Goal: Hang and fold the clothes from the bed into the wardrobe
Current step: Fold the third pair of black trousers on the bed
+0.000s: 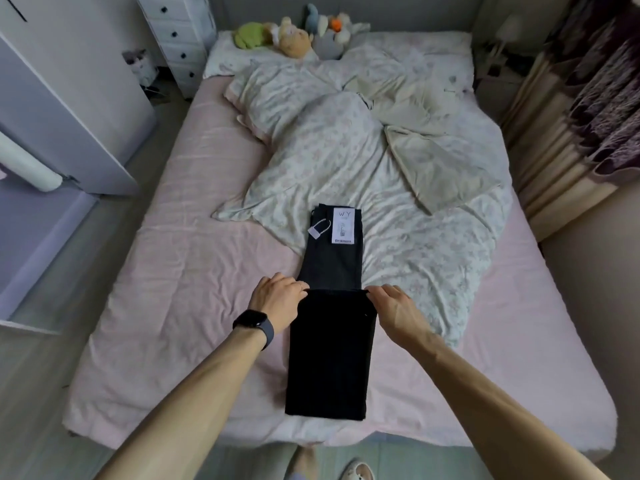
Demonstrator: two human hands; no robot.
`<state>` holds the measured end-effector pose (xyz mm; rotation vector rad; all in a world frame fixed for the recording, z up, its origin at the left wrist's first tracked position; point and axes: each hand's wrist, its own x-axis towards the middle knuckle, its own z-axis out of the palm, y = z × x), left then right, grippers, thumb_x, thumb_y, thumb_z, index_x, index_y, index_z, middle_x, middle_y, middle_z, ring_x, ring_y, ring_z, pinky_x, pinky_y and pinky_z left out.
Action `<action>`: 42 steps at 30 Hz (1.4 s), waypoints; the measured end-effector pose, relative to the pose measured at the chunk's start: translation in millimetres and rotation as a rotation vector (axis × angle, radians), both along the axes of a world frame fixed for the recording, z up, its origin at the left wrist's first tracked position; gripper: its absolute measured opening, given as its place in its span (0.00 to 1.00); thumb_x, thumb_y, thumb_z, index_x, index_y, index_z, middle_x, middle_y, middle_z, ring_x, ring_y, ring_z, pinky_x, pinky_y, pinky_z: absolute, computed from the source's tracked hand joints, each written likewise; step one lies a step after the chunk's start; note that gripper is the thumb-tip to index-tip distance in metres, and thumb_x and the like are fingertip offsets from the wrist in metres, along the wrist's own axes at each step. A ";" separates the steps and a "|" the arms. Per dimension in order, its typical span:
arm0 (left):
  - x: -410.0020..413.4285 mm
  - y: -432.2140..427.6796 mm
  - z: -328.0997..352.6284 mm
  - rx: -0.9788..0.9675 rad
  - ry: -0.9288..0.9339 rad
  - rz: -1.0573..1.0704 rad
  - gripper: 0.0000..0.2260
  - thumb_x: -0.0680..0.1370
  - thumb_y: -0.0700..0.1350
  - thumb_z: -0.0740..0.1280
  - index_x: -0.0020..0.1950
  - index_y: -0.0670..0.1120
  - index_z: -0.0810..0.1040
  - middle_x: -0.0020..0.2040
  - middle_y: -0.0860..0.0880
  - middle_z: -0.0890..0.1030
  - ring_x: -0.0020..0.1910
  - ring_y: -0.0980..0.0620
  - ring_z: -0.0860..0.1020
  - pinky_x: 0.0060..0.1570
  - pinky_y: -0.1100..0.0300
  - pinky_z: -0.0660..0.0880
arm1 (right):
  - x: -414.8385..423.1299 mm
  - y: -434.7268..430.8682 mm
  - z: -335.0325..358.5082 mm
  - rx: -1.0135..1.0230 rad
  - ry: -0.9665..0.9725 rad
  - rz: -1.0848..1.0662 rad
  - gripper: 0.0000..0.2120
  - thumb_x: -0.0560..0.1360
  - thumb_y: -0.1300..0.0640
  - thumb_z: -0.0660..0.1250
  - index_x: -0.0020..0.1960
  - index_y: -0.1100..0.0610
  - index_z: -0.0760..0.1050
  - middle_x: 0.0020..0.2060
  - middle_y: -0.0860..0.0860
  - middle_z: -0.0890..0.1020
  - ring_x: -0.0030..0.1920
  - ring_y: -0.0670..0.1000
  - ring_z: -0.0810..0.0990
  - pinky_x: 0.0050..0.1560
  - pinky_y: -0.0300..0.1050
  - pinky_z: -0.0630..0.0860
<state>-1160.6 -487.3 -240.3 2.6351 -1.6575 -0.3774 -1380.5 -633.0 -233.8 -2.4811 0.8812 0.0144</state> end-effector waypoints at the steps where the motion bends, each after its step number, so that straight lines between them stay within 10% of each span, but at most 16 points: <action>1: 11.3 -14.0 -4.4 -0.007 0.038 0.023 0.14 0.85 0.52 0.57 0.68 0.55 0.76 0.62 0.55 0.80 0.62 0.50 0.72 0.57 0.56 0.66 | 11.2 -13.2 -3.1 -0.007 -0.014 -0.019 0.14 0.85 0.56 0.57 0.65 0.59 0.76 0.53 0.57 0.81 0.55 0.61 0.76 0.55 0.54 0.73; 22: 208.1 -286.6 -191.4 -0.028 0.150 0.116 0.14 0.85 0.50 0.56 0.67 0.57 0.76 0.59 0.51 0.80 0.60 0.46 0.74 0.55 0.52 0.70 | 221.1 -265.2 -195.1 0.051 -0.049 -0.293 0.14 0.84 0.53 0.56 0.56 0.57 0.78 0.44 0.52 0.80 0.47 0.55 0.77 0.46 0.48 0.73; 42: 229.3 -329.4 -299.6 -0.226 0.304 0.263 0.11 0.83 0.49 0.60 0.63 0.53 0.77 0.56 0.50 0.73 0.47 0.44 0.77 0.47 0.47 0.79 | 254.5 -299.8 -266.5 0.018 0.024 -0.413 0.17 0.86 0.49 0.52 0.64 0.55 0.75 0.59 0.54 0.73 0.55 0.58 0.79 0.45 0.51 0.79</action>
